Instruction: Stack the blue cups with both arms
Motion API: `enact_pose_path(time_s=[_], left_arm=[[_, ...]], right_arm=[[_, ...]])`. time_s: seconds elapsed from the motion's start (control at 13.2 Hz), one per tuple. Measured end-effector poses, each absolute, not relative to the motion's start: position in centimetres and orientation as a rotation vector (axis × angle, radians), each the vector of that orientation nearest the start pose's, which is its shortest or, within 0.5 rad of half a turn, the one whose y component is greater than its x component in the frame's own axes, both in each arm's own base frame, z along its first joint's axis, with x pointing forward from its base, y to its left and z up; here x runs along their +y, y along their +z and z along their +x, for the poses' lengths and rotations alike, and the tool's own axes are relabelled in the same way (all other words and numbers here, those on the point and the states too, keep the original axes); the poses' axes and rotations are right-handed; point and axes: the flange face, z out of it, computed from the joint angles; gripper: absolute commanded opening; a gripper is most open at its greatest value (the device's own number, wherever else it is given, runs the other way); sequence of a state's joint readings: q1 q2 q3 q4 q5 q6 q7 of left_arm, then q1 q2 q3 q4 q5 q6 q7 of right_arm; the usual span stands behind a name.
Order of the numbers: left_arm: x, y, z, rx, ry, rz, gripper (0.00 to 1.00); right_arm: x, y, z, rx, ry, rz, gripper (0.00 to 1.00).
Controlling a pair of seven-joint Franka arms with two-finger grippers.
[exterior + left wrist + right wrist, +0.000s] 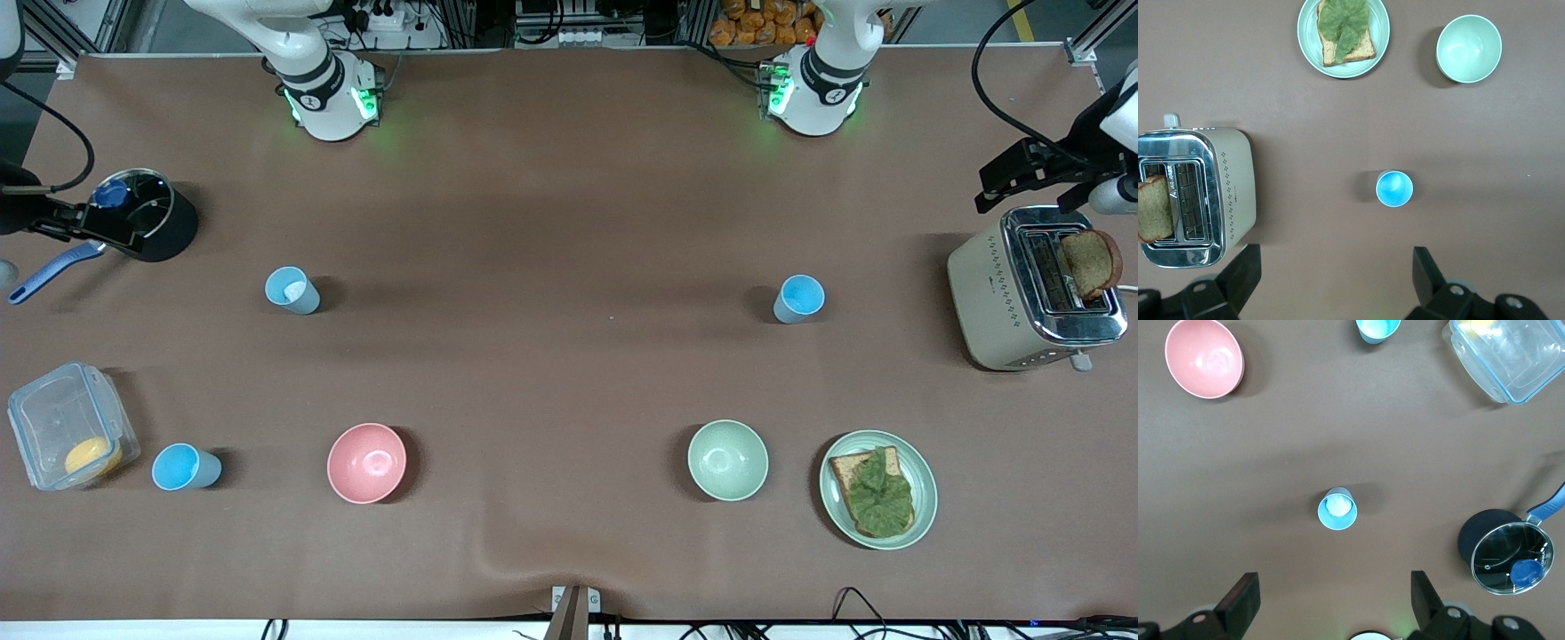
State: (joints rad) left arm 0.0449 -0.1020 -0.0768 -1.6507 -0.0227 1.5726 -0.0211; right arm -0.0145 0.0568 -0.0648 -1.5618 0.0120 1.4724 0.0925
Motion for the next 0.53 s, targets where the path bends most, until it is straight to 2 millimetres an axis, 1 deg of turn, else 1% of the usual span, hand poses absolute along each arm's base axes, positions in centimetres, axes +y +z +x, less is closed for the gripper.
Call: enact_pose_path(time_s=[0.15,0.23,0.38,0.53], left_arm=[[-2.1,64.2,52.2,0.017,-0.036,-3.157,1.0],[-2.1,64.2,52.2,0.017,-0.036,-3.157,1.0],[-2.1,64.1,52.2,0.017,-0.035,-3.157,1.0],[-2.1,64.1,52.2,0.017,-0.035,-3.157,1.0]], right_arm=[[-4.1,57.8,56.2,0.248,0.265,-3.114,1.0],[-4.1,56.6,56.6,0.209,0.302,-3.112,1.0],[-4.9,53.2,57.5,0.177,0.402,-3.1,1.0],[-6.9,48.3,57.9,0.204,0.506,-3.076,1.0]])
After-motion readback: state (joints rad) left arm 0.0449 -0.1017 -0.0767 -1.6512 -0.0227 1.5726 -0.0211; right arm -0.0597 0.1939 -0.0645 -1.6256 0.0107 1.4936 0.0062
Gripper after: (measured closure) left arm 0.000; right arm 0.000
